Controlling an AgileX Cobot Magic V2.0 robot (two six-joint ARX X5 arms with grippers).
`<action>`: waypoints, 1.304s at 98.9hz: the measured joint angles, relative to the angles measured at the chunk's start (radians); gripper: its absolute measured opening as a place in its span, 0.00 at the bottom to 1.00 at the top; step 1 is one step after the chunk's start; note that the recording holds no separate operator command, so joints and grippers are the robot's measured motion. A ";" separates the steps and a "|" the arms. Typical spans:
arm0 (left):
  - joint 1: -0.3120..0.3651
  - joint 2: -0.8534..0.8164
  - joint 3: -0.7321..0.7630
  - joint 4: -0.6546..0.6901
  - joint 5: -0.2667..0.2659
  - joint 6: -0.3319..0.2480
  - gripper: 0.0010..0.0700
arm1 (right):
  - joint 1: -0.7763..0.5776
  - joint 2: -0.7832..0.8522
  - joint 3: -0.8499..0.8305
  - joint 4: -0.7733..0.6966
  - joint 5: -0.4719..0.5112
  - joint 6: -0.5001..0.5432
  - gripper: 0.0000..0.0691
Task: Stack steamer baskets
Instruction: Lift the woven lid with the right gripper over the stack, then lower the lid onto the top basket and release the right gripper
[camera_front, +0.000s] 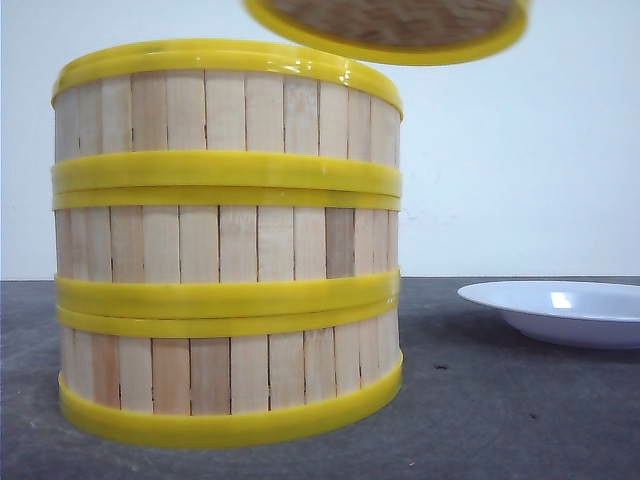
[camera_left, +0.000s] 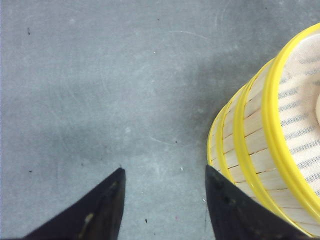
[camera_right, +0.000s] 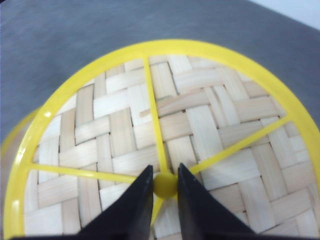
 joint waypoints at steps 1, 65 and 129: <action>0.000 0.000 0.000 0.000 0.000 0.000 0.42 | 0.007 0.002 0.001 0.000 0.000 0.000 0.08; 0.000 0.000 0.000 0.000 0.000 -0.003 0.42 | 0.192 0.139 0.003 0.000 0.008 -0.022 0.08; 0.000 0.000 0.000 0.000 0.000 -0.003 0.42 | 0.231 0.203 0.003 0.009 0.010 -0.030 0.08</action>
